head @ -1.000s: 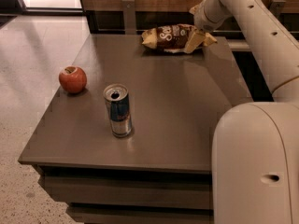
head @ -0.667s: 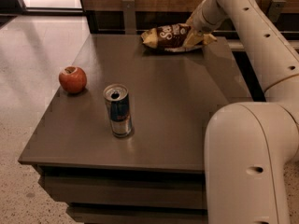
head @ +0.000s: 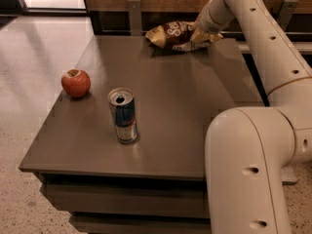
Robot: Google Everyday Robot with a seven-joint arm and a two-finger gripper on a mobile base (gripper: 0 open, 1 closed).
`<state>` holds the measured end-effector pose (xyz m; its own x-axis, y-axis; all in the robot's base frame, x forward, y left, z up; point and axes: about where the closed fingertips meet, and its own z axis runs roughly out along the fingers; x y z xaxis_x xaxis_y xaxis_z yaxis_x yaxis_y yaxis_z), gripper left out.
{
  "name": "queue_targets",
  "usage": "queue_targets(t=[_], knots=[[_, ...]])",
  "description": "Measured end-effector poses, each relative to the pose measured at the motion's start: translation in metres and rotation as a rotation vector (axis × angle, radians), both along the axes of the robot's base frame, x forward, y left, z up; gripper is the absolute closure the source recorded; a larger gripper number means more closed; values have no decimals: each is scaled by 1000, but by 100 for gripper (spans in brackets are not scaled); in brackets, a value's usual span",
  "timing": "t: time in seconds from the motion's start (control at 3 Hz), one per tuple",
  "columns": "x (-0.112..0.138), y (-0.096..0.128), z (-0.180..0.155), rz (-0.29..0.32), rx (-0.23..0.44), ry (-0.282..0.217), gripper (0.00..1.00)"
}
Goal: Move brown chip bag near redbull can
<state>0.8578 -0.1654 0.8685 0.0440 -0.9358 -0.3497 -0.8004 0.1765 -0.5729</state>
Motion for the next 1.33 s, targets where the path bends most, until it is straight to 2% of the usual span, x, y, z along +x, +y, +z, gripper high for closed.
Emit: queue_targets(t=[0.33, 1.0, 1.33], knots=[[1, 7, 16, 28, -7, -34, 100], [-16, 27, 82, 116, -17, -154, 100], [-43, 43, 114, 169, -21, -193, 100]])
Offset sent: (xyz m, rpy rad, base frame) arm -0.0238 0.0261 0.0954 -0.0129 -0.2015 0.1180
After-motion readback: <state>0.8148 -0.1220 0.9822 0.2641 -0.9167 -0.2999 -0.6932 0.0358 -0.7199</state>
